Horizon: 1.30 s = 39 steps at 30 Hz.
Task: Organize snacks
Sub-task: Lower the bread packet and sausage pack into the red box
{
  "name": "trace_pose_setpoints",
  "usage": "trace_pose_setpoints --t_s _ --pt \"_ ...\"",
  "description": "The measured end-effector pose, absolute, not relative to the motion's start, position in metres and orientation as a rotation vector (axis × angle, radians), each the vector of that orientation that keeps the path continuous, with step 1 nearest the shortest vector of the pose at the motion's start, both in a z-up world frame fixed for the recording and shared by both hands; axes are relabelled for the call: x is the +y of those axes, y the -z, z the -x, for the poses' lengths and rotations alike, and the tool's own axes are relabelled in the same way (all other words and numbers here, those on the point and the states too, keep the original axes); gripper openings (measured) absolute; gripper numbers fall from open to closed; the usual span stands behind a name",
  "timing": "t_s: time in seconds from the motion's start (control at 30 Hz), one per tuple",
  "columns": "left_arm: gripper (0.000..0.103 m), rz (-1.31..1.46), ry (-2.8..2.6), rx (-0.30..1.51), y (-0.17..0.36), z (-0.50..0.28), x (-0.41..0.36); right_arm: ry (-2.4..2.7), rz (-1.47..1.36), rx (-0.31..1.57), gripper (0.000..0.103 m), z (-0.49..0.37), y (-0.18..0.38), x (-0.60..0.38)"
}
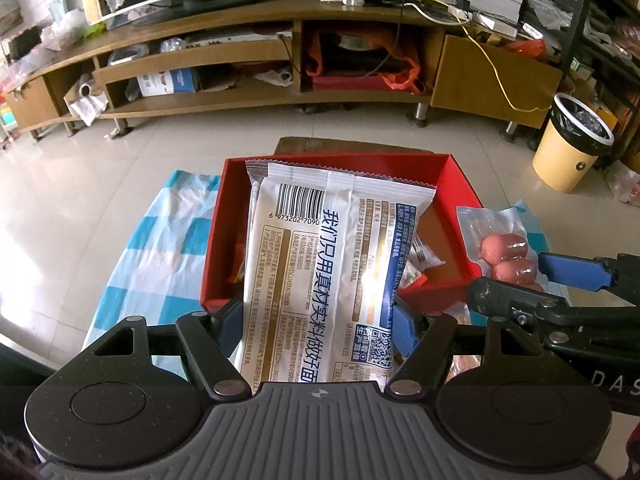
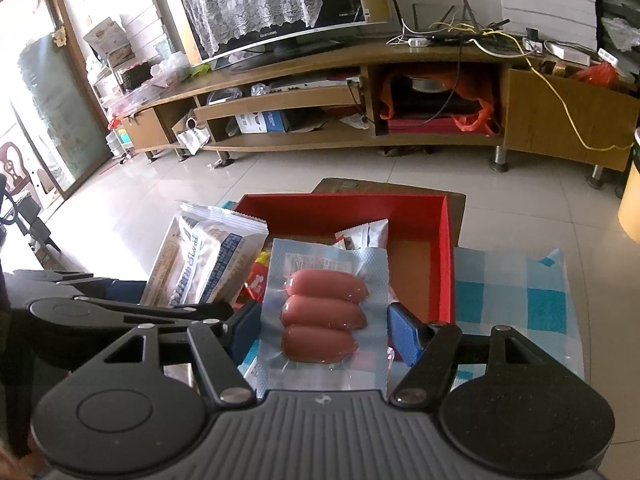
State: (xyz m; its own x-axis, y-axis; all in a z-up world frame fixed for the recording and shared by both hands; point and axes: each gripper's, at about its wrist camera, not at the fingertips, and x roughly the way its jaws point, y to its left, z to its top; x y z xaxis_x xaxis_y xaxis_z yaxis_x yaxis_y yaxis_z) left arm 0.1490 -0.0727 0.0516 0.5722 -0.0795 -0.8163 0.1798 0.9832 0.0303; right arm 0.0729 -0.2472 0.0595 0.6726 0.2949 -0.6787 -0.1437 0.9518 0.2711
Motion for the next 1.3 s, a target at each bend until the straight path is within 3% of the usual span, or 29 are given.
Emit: trace_pose_setpoints --t_s 1.3 --pt "0.076 -0.100 0.079 0.984 -0.029 -0.229 -0.079 -0.234 -0.251 0.851 0.067 -0.157 -0.033 -0.254"
